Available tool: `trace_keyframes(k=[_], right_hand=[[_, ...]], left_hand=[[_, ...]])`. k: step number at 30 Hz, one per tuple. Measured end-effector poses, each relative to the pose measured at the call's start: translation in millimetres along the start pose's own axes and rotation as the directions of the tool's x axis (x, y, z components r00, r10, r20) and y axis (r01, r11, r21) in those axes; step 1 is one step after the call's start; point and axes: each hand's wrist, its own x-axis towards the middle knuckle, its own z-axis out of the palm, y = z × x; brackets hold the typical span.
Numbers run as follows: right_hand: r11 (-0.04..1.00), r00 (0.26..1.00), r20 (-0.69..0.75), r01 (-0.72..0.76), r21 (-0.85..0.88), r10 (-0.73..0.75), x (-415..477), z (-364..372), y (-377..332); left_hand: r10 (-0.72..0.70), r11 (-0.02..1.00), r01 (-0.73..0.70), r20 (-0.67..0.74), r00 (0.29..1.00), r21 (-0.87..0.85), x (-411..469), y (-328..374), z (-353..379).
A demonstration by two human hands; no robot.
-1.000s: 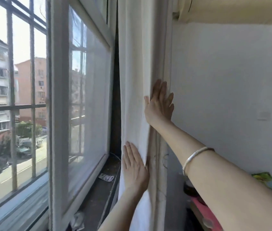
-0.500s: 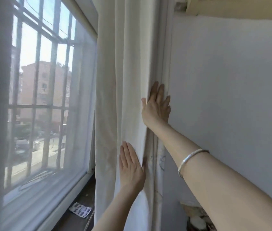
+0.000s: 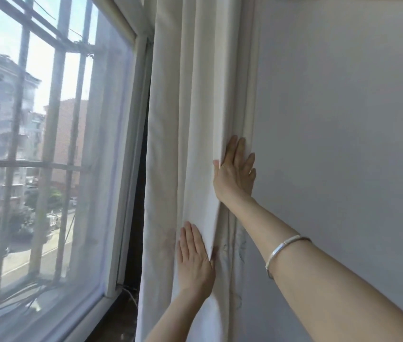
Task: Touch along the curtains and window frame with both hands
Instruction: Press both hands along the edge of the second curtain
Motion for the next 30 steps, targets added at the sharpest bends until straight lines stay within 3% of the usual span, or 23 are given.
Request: trace_keyframes(k=[11, 13, 16, 20, 30], right_hand=[[0.999, 0.999, -0.035, -0.001, -0.042, 0.000, 89, 110, 16], [0.998, 0.999, -0.032, -0.003, -0.055, 0.001, 103, 128, 23], [0.997, 1.000, -0.025, -0.013, -0.074, 0.011, 123, 154, 34], [0.995, 0.999, -0.031, -0.021, -0.096, 0.018, 151, 183, 48], [0.987, 0.999, 0.042, 0.026, -0.161, -0.020, 180, 239, 87]], left_hand=[[0.061, 0.995, -0.059, -0.025, 0.998, 0.082, 113, -43, 91], [0.082, 0.994, -0.073, -0.118, 0.990, 0.078, 127, -43, 99], [0.096, 0.994, -0.096, 0.013, 0.995, 0.057, 144, -40, 107], [0.109, 0.991, -0.114, 0.066, 0.992, 0.067, 168, -39, 132], [0.110, 0.992, -0.115, -0.098, 0.989, -0.052, 235, -36, 189]])
